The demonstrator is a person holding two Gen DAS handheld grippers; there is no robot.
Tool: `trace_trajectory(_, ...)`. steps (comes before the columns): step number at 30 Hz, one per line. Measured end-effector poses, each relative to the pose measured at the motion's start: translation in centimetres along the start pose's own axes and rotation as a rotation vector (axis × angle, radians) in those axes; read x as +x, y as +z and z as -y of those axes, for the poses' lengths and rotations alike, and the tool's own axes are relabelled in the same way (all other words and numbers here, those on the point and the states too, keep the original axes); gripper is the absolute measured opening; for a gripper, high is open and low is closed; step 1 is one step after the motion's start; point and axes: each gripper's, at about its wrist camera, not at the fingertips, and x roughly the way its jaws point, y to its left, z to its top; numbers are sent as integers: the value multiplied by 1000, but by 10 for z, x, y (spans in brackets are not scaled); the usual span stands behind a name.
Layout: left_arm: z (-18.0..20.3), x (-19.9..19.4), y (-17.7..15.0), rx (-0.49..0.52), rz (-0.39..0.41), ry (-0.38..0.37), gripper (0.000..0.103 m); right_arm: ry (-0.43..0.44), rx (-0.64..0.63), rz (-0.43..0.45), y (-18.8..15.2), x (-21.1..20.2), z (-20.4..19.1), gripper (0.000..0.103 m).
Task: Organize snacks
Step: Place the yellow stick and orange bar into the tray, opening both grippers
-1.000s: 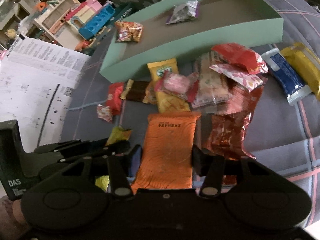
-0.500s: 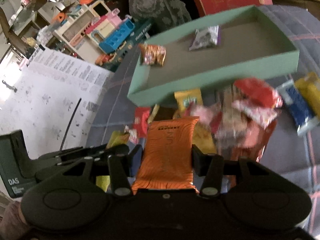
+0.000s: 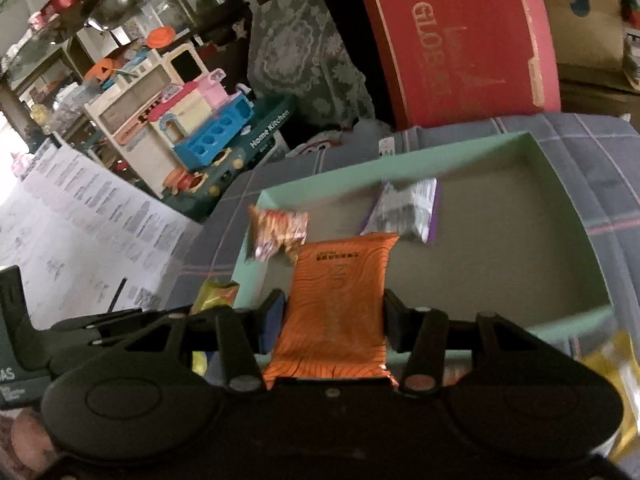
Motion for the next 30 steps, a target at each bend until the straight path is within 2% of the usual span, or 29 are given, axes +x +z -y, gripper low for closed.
trace_trajectory(6, -1, 44, 22, 16, -26, 23, 19, -31, -7, -43, 23, 55, 6, 50)
trace_trajectory(12, -6, 77, 21, 38, -73, 57, 21, -54, 7, -84, 23, 83, 22, 51)
trace_trajectory(13, -7, 80, 19, 39, -77, 69, 28, -56, 7, -92, 22, 87, 24, 53)
trace_trajectory(14, -7, 82, 18, 39, -77, 80, 52, -57, 7, -101, 21, 90, 26, 55)
trace_trajectory(15, -7, 82, 16, 35, -75, 91, 67, -62, 11, -107, 20, 92, 27, 59)
trace_trajectory(16, -7, 80, 15, 30, -62, 105, 89, -63, 21, -110, 19, 93, 29, 72)
trace_trajectory(17, -7, 77, 14, 29, -42, 120, 100, -59, 30, -106, 19, 91, 30, 80)
trace_trajectory(18, -6, 73, 14, 31, -24, 131, 103, -57, 35, -93, 18, 88, 30, 93)
trace_trajectory(19, -6, 70, 14, 33, -16, 133, 103, -54, 35, -74, 18, 85, 30, 98)
trace_trajectory(22, -5, 64, 16, 26, -21, 127, 103, -57, 26, -45, 18, 74, 29, 103)
trace_trajectory(30, 1, 39, 11, 9, -24, 123, 103, -47, 12, -9, 12, 45, 24, 103)
